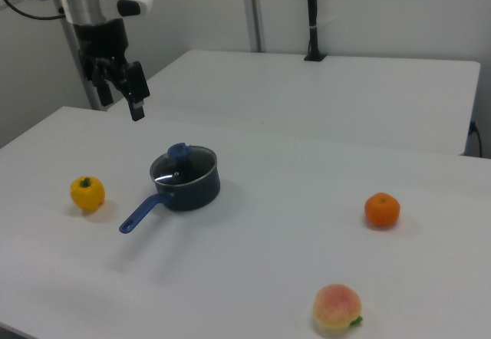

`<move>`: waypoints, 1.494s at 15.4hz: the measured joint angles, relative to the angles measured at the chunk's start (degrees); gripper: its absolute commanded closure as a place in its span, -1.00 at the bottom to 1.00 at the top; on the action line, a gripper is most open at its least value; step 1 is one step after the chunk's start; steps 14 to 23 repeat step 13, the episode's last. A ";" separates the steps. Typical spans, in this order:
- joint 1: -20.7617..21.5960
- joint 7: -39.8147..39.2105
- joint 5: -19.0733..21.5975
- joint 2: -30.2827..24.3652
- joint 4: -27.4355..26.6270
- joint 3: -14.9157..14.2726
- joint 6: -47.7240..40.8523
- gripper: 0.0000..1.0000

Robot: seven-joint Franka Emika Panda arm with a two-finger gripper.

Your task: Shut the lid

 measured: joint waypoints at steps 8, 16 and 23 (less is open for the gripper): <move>-1.43 -12.41 0.01 2.70 -1.30 1.45 11.47 -1.00; -1.44 -12.86 0.01 3.48 -1.31 1.47 12.51 -1.00; -1.44 -12.86 0.01 3.48 -1.31 1.47 12.51 -1.00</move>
